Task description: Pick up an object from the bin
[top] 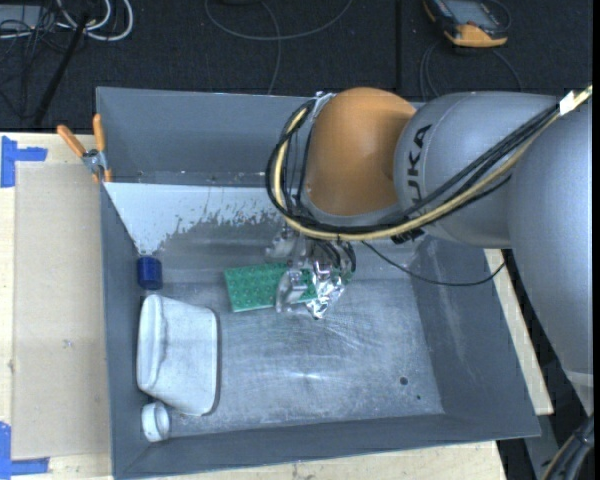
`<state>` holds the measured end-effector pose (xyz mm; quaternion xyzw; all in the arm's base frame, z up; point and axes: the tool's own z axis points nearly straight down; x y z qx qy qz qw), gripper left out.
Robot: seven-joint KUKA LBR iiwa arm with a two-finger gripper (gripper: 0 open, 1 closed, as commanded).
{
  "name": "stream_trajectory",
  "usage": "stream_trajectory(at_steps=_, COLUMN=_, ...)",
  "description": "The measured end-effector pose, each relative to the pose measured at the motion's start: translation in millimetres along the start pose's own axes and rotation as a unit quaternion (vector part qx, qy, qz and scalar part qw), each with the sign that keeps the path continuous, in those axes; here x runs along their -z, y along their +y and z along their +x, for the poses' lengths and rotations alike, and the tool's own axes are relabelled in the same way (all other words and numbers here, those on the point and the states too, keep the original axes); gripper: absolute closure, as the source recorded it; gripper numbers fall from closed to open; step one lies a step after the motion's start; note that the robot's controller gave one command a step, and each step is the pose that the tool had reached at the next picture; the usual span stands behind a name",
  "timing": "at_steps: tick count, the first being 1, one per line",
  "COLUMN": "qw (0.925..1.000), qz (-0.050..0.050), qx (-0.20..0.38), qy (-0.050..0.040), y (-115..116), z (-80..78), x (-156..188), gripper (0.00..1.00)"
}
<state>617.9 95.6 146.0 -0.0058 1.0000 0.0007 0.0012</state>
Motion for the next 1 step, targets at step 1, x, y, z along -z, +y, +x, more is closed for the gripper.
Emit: stream_trajectory(at_steps=1, qw=1.0000, qz=0.000, qx=-0.001, qy=0.0000, y=-0.3, z=-0.6, x=19.0, gripper=1.00)
